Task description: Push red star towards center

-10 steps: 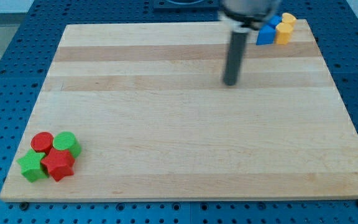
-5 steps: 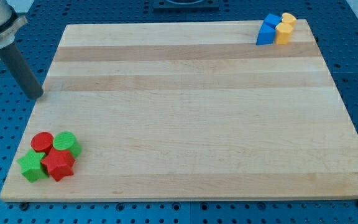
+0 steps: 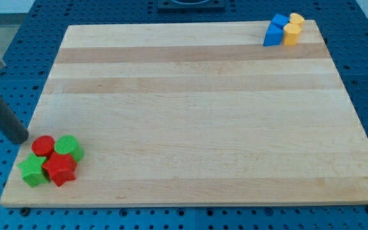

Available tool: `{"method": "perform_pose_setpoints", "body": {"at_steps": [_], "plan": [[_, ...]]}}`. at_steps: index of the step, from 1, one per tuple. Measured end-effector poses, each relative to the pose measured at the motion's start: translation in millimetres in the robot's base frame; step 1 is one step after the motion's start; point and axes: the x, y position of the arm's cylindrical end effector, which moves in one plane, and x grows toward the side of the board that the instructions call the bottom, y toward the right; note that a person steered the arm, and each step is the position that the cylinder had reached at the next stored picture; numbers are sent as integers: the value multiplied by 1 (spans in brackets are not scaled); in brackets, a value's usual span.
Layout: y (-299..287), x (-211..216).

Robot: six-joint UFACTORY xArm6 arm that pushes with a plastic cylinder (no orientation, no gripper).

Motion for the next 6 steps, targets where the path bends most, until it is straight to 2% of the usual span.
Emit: {"method": "perform_pose_setpoints", "body": {"at_steps": [3, 5, 6], "plan": [[0, 37], [12, 89], [42, 71]]}}
